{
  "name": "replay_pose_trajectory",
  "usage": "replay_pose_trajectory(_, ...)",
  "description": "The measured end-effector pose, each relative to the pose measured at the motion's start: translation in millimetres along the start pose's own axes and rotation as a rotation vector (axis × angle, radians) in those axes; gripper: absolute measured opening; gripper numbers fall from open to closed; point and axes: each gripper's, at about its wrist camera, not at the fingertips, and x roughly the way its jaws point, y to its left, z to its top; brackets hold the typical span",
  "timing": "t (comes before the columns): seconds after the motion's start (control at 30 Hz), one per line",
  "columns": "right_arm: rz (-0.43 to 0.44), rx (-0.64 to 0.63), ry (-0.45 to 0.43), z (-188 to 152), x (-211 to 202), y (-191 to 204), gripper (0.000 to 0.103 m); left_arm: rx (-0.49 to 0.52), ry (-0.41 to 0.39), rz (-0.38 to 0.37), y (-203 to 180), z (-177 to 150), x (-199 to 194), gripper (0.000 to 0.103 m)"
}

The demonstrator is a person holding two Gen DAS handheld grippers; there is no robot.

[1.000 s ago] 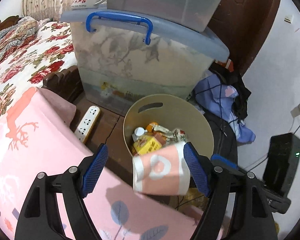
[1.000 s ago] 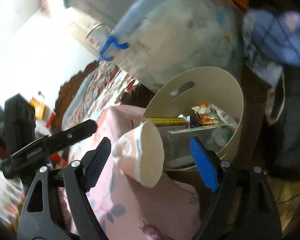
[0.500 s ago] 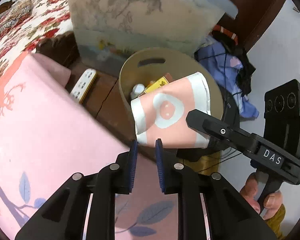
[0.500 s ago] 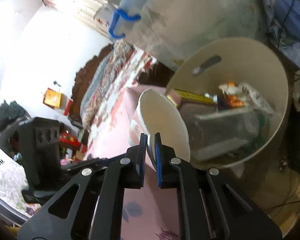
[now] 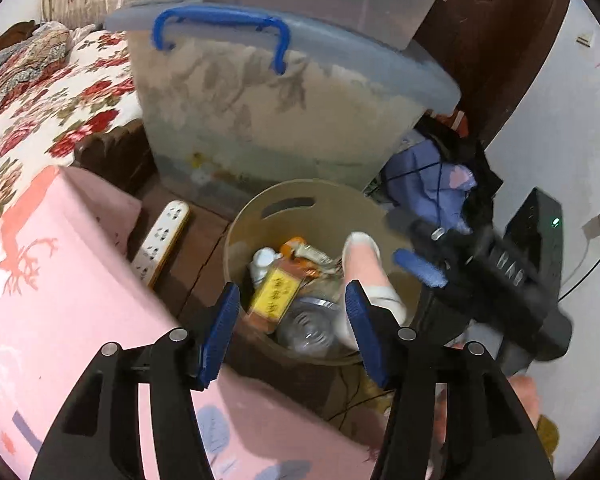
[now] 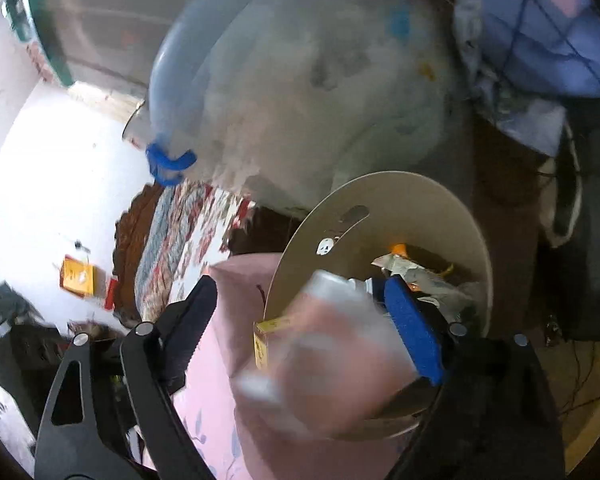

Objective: Collect trash
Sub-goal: 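Move both open tools back over the bed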

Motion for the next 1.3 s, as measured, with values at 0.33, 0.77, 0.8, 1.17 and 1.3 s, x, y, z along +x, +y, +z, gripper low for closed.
replay_pose_trajectory(0.33, -0.029, -0.158, -0.083, -49.9, -47.8, 34.0, 0.086, -0.048, -0.026, 0.006, 33.8, -48.4, -47.1, 0.053)
replay_pose_trajectory(0.77, 0.023, -0.243, 0.017, -169.0, -54.3, 91.4, 0.086, -0.06, -0.137, 0.266, 88.0, -165.2, -158.5, 0.059)
replay_pose_trajectory(0.8, 0.028, -0.251, 0.034, -177.2, -51.9, 96.8, 0.086, -0.068, -0.143, 0.275, 91.9, -171.3, -164.9, 0.059)
replay_pose_trajectory(1.17, 0.067, -0.374, 0.152, -255.4, -42.5, 163.4, 0.086, -0.187, -0.218, 0.338, 141.0, -246.2, -238.0, 0.063)
replay_pose_trajectory(1.3, 0.073, -0.408, 0.189, -278.0, -39.1, 180.3, 0.086, -0.238, -0.236, 0.359, 160.8, -272.7, -257.9, 0.064)
